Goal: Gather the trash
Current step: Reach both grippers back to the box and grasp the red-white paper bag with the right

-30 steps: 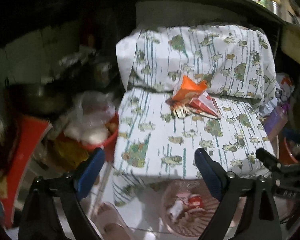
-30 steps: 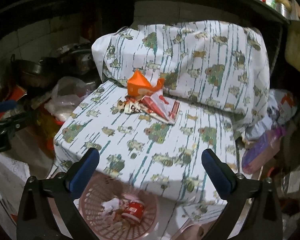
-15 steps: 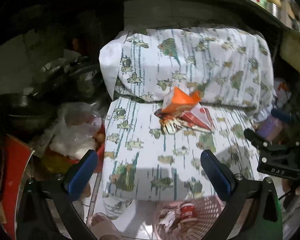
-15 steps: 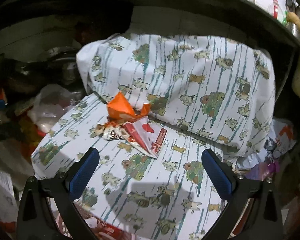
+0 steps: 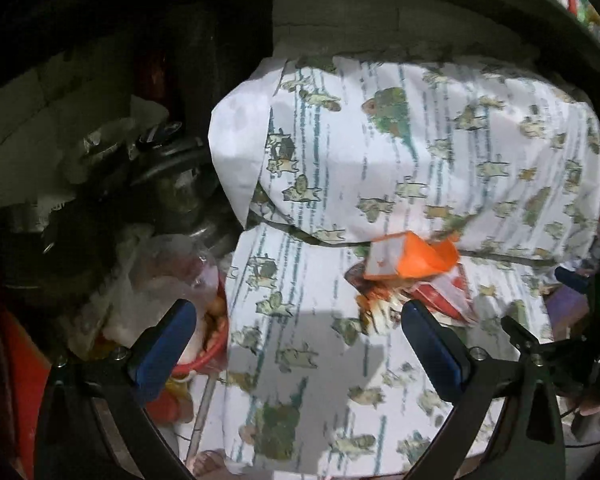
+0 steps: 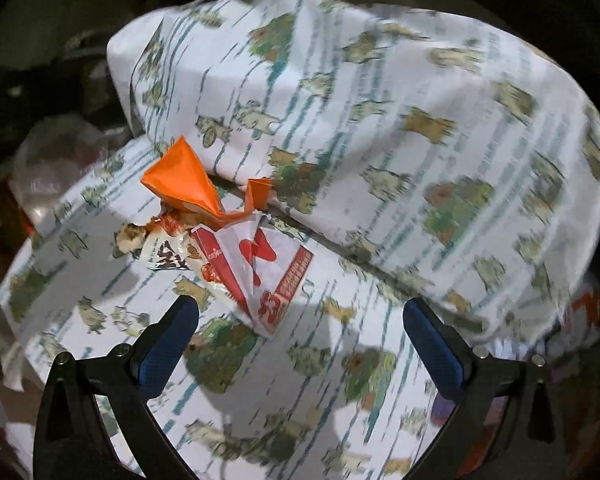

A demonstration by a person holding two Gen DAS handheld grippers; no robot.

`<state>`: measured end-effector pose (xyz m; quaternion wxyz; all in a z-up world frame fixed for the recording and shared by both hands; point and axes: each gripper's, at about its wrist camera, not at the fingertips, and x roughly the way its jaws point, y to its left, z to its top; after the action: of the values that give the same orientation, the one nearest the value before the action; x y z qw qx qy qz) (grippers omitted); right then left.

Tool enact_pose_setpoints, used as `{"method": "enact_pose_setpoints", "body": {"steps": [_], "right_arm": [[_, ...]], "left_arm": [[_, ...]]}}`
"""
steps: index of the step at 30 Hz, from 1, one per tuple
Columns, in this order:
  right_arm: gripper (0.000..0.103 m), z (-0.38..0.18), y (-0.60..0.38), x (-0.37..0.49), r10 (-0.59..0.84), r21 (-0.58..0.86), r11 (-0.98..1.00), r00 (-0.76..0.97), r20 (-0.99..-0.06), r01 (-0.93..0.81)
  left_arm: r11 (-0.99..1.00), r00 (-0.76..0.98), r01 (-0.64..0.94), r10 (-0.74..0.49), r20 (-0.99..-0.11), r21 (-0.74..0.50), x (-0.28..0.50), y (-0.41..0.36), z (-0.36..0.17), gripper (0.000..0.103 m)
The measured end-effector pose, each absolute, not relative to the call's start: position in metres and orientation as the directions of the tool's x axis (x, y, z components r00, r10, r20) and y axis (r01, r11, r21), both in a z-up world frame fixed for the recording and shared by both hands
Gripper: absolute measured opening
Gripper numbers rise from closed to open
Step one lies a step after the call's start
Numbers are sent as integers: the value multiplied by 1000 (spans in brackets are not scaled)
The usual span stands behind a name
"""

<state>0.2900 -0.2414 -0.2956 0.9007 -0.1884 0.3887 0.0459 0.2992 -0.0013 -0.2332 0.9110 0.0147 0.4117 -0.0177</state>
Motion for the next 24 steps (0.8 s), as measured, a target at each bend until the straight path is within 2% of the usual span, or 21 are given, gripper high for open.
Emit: {"method": "enact_pose_setpoints", "body": {"steps": [5,8,11,13,17,18,20,21,23,24], "right_arm": [[102,-324,-223,323,-76,-339,890,634,-769,-305],[102,-341,-211,339,-121,-371,877,605,-787,-306],[102,-352,-203,356,-108,-305,910,551,-827,-280],[102,-362,-196,365,-124,-310,913,542,-831,-266],[100,-377,-191,374,-192,-367,900,546,-816,-233],[97,-380,-191,375,-201,-370,902,543,-815,-222],[75,-382,-196,376,-181,-343,917,551,-815,-205],[70,-383,-197,377,-162,-321,923,544,-823,-211],[47,-384,-204,379,-111,-249,945,510,-853,-212],[41,-381,-207,380,-83,-205,958,491,-867,-201]], "left_arm": [[997,602,26,-74,-795,-74,330,4,-244,103],[999,618,6,-34,-786,-39,340,5,-245,103],[999,627,-29,33,-778,18,348,8,-251,103],[998,612,-53,69,-788,46,353,10,-258,103],[997,567,-66,14,-824,-29,358,17,-266,103],[997,566,-65,6,-824,-37,358,17,-266,103],[998,572,-61,14,-820,-26,358,15,-265,103],[998,577,-59,23,-816,-13,358,13,-264,103],[999,581,-53,35,-813,5,358,10,-264,103],[999,581,-50,37,-813,10,358,9,-265,103]]}}
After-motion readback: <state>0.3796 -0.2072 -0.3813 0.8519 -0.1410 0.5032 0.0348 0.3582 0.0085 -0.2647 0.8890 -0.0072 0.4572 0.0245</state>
